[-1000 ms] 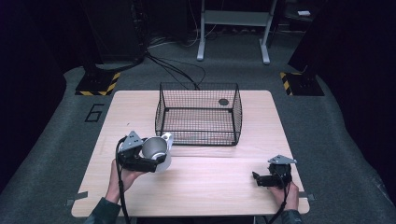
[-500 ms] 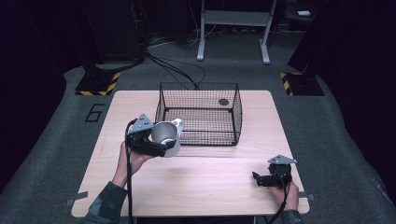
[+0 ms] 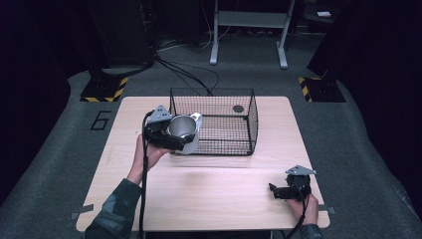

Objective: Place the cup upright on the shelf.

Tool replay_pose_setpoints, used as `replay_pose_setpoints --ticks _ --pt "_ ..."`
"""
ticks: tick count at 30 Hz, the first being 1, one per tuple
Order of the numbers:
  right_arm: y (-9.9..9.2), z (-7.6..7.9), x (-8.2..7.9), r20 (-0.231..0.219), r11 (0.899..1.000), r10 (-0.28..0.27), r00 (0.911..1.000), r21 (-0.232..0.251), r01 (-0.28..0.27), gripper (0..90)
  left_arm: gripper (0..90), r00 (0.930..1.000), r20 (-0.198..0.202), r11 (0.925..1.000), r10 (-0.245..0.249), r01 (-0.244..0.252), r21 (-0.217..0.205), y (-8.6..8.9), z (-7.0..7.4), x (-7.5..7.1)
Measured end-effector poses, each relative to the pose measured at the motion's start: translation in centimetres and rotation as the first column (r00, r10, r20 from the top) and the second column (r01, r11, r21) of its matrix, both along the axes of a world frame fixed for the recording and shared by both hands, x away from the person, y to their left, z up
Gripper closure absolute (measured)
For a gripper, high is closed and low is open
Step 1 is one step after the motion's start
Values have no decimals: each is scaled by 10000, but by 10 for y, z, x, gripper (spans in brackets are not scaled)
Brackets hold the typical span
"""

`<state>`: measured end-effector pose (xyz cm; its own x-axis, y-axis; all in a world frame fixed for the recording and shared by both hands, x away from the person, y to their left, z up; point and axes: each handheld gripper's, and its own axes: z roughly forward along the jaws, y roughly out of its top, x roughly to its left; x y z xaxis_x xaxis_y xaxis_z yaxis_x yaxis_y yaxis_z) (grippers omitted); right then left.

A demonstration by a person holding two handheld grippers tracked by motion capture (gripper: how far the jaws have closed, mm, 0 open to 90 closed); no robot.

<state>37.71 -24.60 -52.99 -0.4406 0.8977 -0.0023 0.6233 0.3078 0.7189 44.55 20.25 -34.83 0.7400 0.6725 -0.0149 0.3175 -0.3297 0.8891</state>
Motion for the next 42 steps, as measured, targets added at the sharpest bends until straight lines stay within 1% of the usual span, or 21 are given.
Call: replay_pose_setpoints --ticks 3,8,9,11,12,16,17,18,20,21,22,24,27,28,30,35,36,37,39,42 --pt "0 0 0 2 10000 0 10000 3 0 8 60 10000 -39 10000 -56 56 33 -3 1 7" --pt "0 0 0 5 10000 8 10000 2 -8 8 60 10000 44 9999 -78 78 123 -12 4 19" --pt "0 0 0 1 10000 4 10000 2 -4 8 61 9999 11 9997 -137 137 200 -13 5 22" --pt "0 0 0 -8 10000 -8 10000 10 8 8 60 9999 72 9998 -108 107 160 -14 6 24" --pt "0 0 0 5 10000 4 10000 2 -4 8 61 9999 110 9998 -103 101 154 -18 7 31" --pt "0 0 0 -21 10000 -25 10000 24 25 8 60 9999 58 9998 -126 125 136 -23 7 39" --pt "0 0 0 -16 10000 -17 10000 20 17 8 60 9999 58 9998 -126 125 136 -23 7 39" --pt "0 0 0 -21 10000 -22 10000 25 22 9 60 9999 6 9998 -149 149 137 -25 6 45" --pt "0 0 0 -7 10000 -8 10000 12 8 8 60 9999 -27 9998 -147 147 149 -26 5 47" --pt "0 0 0 6 10000 6 10000 4 -6 9 60 9999 -46 9998 -142 143 156 -29 3 52" --pt "0 0 0 6 10000 6 10000 4 -6 9 60 9999 -46 9998 -142 143 156 -29 3 52" --pt "0 0 0 -1 10000 -24 10000 38 24 9 60 9997 -203 9993 -166 172 321 -34 -2 60" --pt "1 0 0 -8 9999 -64 10000 87 64 9 60 9995 -246 9990 -186 196 394 -38 -5 67" --pt "1 0 0 -8 9999 -64 10000 87 64 9 60 9995 -246 9990 -186 196 394 -38 -5 67" --pt "0 0 0 -20 10000 -18 10000 19 18 9 60 9994 -321 9991 -157 169 389 -42 -8 72" --pt "0 0 0 -15 10000 -16 10000 24 16 10 60 9993 -345 9983 -163 182 550 -48 -11 81" --pt "0 0 0 -15 10000 -16 10000 24 16 10 60 9993 -345 9983 -163 182 550 -48 -11 81" --pt "0 0 0 -11 10000 12 10000 6 -12 10 60 9991 -372 9978 -180 203 626 -49 -13 85" --pt "0 0 0 -14 10000 -13 10000 22 13 10 60 9989 -455 9979 -120 148 627 -51 -17 89" --pt "0 0 0 -16 10000 -10 10000 22 10 11 60 9988 -481 9977 -101 133 664 -52 -19 92"
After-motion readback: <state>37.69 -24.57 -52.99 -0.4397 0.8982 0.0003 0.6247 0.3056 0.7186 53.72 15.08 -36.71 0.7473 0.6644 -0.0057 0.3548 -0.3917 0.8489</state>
